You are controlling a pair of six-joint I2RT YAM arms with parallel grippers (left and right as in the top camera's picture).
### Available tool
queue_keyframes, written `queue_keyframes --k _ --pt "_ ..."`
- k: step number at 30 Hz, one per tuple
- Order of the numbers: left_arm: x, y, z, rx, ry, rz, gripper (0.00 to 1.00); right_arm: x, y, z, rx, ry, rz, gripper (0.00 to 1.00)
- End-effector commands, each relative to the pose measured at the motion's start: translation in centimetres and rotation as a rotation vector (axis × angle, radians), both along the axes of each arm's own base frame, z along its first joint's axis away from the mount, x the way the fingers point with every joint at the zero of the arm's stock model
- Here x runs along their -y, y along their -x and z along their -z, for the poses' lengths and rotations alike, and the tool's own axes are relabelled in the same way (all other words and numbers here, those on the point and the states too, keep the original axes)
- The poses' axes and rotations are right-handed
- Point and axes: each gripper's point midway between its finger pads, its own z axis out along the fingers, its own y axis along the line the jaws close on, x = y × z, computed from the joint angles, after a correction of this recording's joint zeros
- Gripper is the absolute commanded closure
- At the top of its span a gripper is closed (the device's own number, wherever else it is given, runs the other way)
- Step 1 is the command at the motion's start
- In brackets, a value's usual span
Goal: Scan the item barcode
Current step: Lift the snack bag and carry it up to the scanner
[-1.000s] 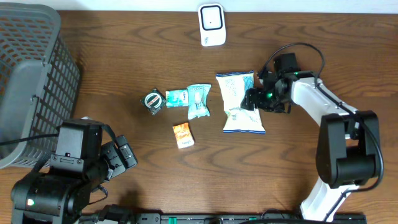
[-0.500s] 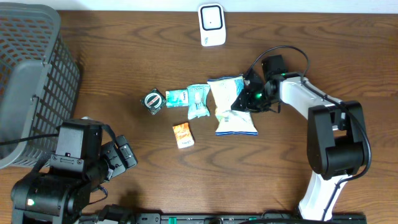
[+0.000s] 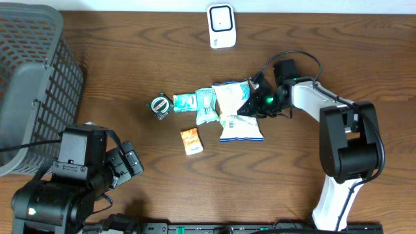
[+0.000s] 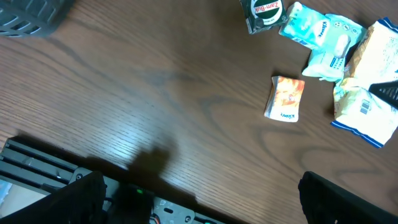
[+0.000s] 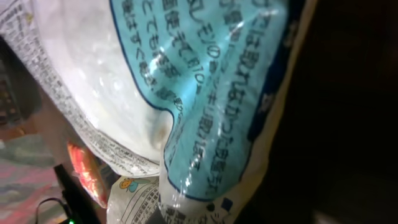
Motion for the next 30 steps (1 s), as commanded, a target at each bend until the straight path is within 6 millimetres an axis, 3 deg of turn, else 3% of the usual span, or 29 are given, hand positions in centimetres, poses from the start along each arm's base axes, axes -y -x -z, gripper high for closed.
queue_keyframes --k 1,15,18,22,30 --pt "-0.1 0.1 0.0 -0.002 -0.004 -0.006 0.02 0.6 -1.3 -4.1 0.095 -0.063 0.026 0.99" --pt "-0.1 0.1 0.0 -0.002 -0.004 -0.006 0.02 0.2 -3.6 -19.8 0.615 -0.141 0.012 0.99" --pt "-0.1 0.1 0.0 -0.002 -0.004 -0.006 0.02 0.1 -3.7 -22.1 0.687 -0.159 0.019 0.99" --pt "-0.1 0.1 0.0 -0.002 -0.004 -0.006 0.03 0.0 -3.6 -23.8 0.707 -0.189 0.039 0.99" --pt "-0.1 0.1 0.0 -0.002 -0.004 -0.006 0.02 -2.3 -2.7 -24.6 0.649 -0.263 0.039 0.99"
